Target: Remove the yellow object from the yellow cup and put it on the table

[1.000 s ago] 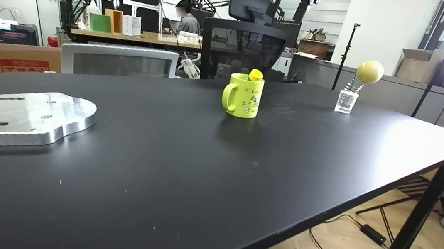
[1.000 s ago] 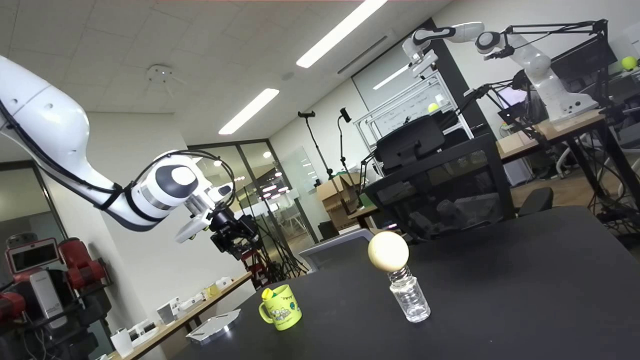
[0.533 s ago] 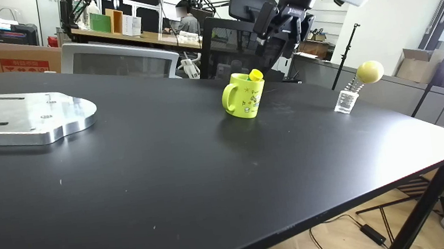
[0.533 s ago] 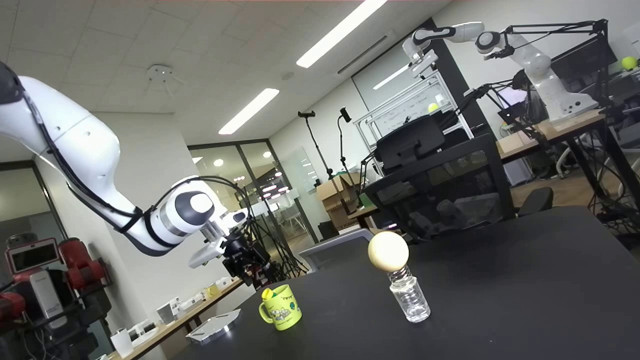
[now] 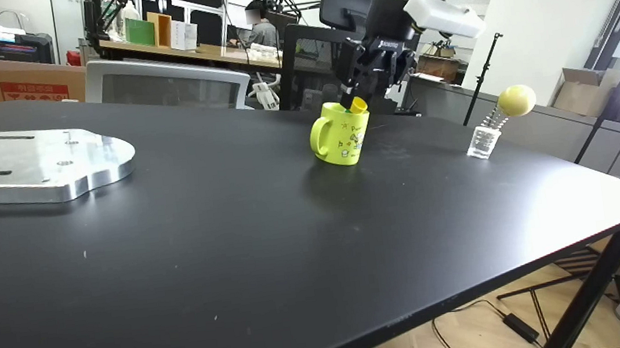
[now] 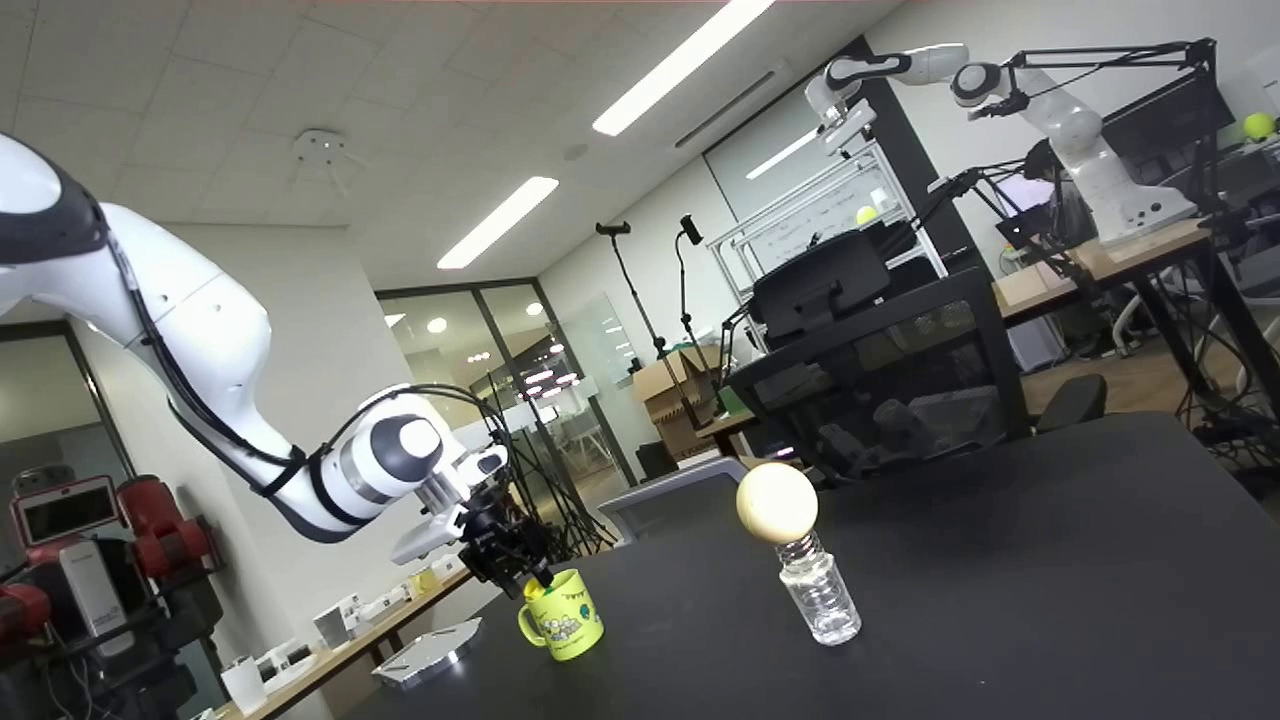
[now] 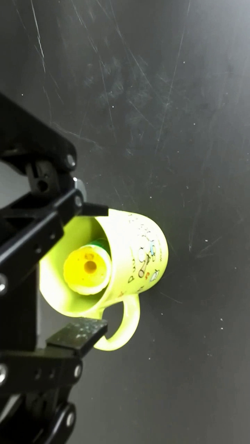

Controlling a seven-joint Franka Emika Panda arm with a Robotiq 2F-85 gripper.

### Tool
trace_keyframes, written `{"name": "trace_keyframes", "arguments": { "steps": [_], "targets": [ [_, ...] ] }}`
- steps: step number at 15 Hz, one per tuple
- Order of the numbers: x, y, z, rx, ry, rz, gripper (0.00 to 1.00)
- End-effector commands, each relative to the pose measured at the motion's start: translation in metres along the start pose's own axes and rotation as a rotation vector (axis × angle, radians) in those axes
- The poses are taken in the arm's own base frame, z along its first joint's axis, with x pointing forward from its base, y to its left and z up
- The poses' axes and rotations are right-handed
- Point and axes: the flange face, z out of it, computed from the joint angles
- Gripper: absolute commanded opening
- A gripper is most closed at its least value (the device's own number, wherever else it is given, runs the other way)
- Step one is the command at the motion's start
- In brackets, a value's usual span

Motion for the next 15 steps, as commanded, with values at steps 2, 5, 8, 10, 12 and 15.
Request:
{"name": "trace_keyframes", "arguments": {
  "steps": [2,5,8,10,12,15],
  "targets": [
    [0.010,-0.004,0.006,-0.011,0.031,0.049,0.37],
    [0.012,-0.003,0.000,-0.020,0.040,0.050,0.17],
    [0.011,0.000,-0.017,-0.009,0.002,0.060,0.09],
    [0.011,0.003,-0.042,0.002,-0.006,0.071,0.09],
    [0.012,0.006,-0.073,0.010,-0.007,0.091,0.09],
    [0.012,0.014,-0.127,-0.001,-0.029,0.118,0.09]
  ]
}}
